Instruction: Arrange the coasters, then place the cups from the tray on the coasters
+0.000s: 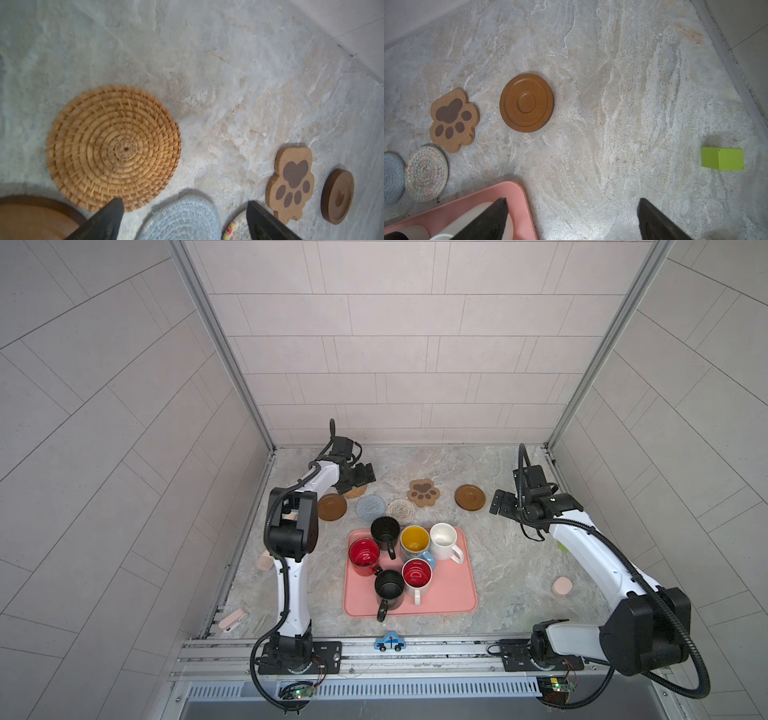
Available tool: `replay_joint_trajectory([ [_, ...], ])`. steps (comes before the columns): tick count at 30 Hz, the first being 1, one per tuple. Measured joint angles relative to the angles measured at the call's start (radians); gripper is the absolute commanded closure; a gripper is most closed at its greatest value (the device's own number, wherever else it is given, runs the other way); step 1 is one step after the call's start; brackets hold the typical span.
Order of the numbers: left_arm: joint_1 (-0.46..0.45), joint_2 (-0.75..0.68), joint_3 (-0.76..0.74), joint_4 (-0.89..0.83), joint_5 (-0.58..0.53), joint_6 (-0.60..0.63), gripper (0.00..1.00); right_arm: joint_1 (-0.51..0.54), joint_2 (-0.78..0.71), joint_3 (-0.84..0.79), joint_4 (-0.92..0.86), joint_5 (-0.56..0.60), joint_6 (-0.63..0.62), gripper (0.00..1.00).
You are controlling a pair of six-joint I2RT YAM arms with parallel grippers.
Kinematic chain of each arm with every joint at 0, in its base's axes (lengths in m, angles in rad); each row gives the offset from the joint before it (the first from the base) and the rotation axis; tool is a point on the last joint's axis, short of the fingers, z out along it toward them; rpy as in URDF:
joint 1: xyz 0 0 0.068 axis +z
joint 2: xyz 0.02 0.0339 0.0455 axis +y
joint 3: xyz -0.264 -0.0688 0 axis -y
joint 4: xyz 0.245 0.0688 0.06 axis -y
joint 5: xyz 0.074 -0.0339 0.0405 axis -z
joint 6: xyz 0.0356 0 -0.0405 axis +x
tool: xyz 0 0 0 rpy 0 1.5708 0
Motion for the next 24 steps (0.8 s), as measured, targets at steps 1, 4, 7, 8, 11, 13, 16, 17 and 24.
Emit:
replay_joint_trajectory([
  [1,0.0,0.016,0.022,-0.001,-0.003,0.001,0.0,0.0,0.0,0.0,0.0,-0.002,0.001,0.02],
  [4,0.0,0.05,0.052,-0.008,-0.023,0.001,0.0,0.0,-0.002,0.0,0.0,-0.003,0.001,0.02],
  [7,0.0,0.079,0.064,-0.018,-0.038,0.001,0.0,0.0,-0.008,0.0,0.0,-0.009,0.0,0.02],
  [8,0.0,0.09,0.069,-0.02,-0.042,0.001,0.0,0.0,-0.011,0.0,0.0,-0.01,0.0,0.02],
  [11,0.0,0.105,0.098,-0.022,-0.045,0.0,0.0,0.0,-0.017,-0.003,0.0,-0.013,0.001,0.02],
  [13,0.0,0.117,0.111,-0.019,-0.044,-0.003,0.0,0.001,-0.024,-0.011,0.001,-0.013,0.001,0.02],
  [16,-0.005,0.133,0.124,-0.012,-0.043,-0.01,0.0,0.002,-0.035,-0.029,0.002,-0.013,0.002,0.02],
  [17,-0.008,0.137,0.13,-0.011,-0.045,-0.012,0.0,0.002,-0.039,-0.033,0.002,-0.013,0.003,0.02],
  [24,-0.05,0.171,0.167,0.036,-0.05,-0.038,0.0,0.002,-0.041,-0.038,0.001,-0.013,0.005,0.01],
])
